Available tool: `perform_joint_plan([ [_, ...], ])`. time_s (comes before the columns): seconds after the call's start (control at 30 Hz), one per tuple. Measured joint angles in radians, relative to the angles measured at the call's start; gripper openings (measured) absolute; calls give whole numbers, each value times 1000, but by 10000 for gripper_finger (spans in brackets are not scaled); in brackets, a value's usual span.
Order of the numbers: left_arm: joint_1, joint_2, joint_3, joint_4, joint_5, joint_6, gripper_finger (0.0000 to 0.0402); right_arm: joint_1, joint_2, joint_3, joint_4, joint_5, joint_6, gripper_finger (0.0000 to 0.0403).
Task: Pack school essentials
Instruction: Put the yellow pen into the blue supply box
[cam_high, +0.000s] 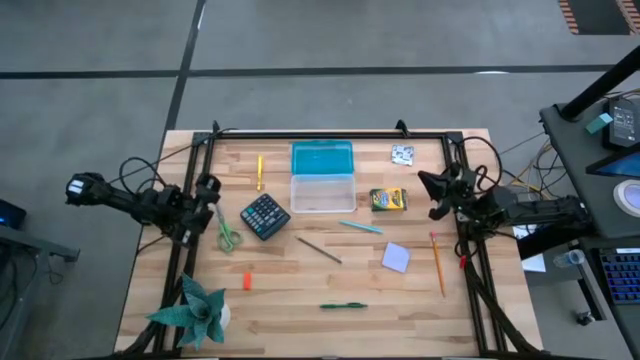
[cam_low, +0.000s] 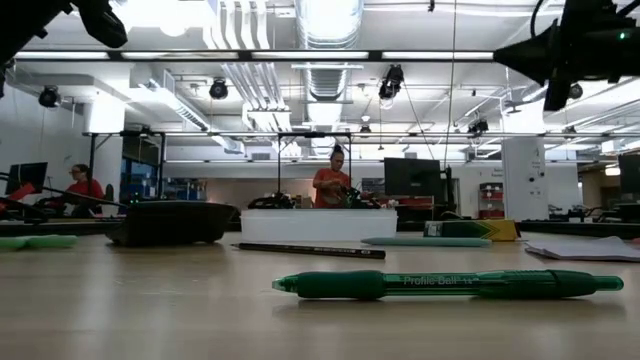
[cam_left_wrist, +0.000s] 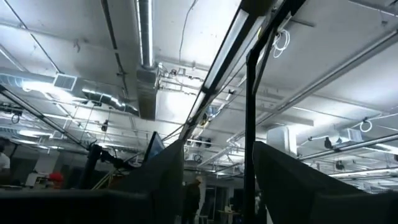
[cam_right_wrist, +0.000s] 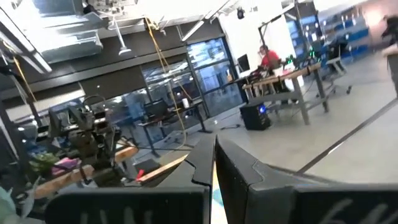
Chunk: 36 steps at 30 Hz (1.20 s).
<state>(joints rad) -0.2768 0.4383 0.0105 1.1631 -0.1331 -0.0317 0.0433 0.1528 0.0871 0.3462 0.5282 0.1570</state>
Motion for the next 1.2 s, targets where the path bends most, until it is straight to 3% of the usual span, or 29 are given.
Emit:
perform_joint_plan([
  [0.07, 0, 1, 1, 13, -43, 62, 175, 0, 13, 27, -6, -2, -24, 9],
  [0.23, 0, 17, 4, 6, -482, -13, 175, 0, 34, 96, -4, -3, -28, 9],
  [0.37, 2, 81, 22, 5, -664, 18, 175, 0, 40, 149, -9, -3, -22, 9],
  [0.53, 3, 154, 82, 5, -680, 21, 175, 0, 40, 208, -23, -5, -15, 9],
  [0.67, 2, 201, 124, -63, -742, 62, 175, 0, 51, 266, -145, -6, -118, 9],
  [0.87, 2, 245, 200, -119, -792, 5, 175, 0, 100, 336, -274, -3, -175, 9],
  [1.2, 2, 374, 410, -503, -825, -256, 175, 0, 188, 388, -274, -3, -220, 9],
])
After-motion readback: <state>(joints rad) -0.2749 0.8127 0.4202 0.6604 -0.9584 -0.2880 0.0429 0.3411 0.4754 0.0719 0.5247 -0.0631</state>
